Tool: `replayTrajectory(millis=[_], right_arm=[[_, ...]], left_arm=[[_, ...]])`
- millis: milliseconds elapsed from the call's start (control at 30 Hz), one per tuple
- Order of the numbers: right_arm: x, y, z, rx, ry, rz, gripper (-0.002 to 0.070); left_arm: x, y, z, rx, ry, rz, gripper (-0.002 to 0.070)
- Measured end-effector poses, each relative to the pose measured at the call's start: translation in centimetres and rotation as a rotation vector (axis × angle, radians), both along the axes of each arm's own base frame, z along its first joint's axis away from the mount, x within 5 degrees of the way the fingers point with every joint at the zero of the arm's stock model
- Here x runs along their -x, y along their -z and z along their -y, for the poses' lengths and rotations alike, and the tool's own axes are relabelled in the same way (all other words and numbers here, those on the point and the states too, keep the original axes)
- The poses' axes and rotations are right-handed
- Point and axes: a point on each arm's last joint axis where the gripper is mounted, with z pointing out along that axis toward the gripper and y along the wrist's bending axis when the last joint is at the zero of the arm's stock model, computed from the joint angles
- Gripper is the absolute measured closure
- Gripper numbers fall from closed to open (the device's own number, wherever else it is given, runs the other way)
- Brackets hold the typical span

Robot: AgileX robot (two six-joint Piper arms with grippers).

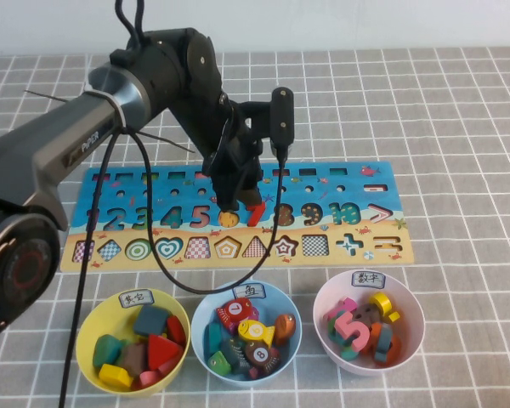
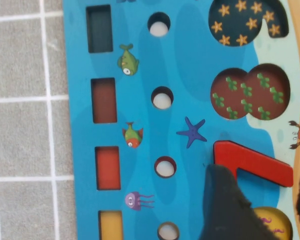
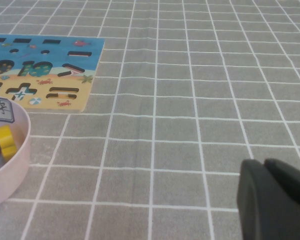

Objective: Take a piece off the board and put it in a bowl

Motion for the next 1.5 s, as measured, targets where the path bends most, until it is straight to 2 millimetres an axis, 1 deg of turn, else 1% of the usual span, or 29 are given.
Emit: replayTrajectory(millis=[100, 267, 367, 467, 533, 800, 833, 900, 967, 1100, 1200, 1267, 1367, 1500], right_arm=[[0.0, 0.0, 0.0, 0.0, 0.0, 0.0, 0.0694], [0.0, 0.0, 0.0, 0.0, 0.0, 0.0, 0.0694], [0.0, 0.0, 0.0, 0.0, 0.0, 0.0, 0.0694], [0.0, 0.0, 0.0, 0.0, 0.0, 0.0, 0.0694], [0.0, 0.0, 0.0, 0.0, 0.0, 0.0, 0.0694], [0.0, 0.0, 0.0, 0.0, 0.0, 0.0, 0.0694], [0.0, 0.0, 0.0, 0.0, 0.0, 0.0, 0.0694], [0.0, 0.0, 0.0, 0.0, 0.0, 0.0, 0.0694], [0.0, 0.0, 0.0, 0.0, 0.0, 0.0, 0.0694], [0.0, 0.0, 0.0, 0.0, 0.0, 0.0, 0.0694], [0.0, 0.0, 0.0, 0.0, 0.0, 0.0, 0.0694], [0.0, 0.0, 0.0, 0.0, 0.0, 0.0, 0.0694], [0.0, 0.0, 0.0, 0.0, 0.0, 0.0, 0.0694], [0.0, 0.0, 0.0, 0.0, 0.0, 0.0, 0.0694]], left_arm=[[0.0, 0.3, 0.0, -0.002, 0.006, -0.004, 0.0376], [-0.2, 1.9, 0.2, -0.019, 0.011, -0.039, 0.0358], [-0.3, 2.2, 0.2, -0.021, 0.011, -0.046, 0.0323], [-0.2, 2.1, 0.3, -0.01, 0.006, -0.053, 0.0284], [-0.2, 2.1, 0.3, -0.004, 0.002, -0.056, 0.027], [-0.3, 2.2, 0.4, 0.007, -0.021, -0.057, 0.026], [-0.3, 2.2, 0.4, 0.014, -0.05, -0.064, 0.0259], [-0.4, 2.2, 0.4, 0.039, -0.17, -0.101, 0.0259], [-0.4, 2.2, 0.5, 0.083, -0.383, -0.173, 0.0258], [-0.6, 1.7, 0.5, 0.19, -0.877, -0.345, 0.0258], [-0.8, 1.0, 0.7, 0.254, -1.086, -0.411, 0.0258], [-0.8, 0.6, 0.8, 0.279, -1.137, -0.424, 0.0258], [-0.5, 0.3, 1.5, 0.28, -1.147, -0.411, 0.0258], [0.6, 0.6, 2.8, 0.182, -1.106, -0.307, 0.0258]])
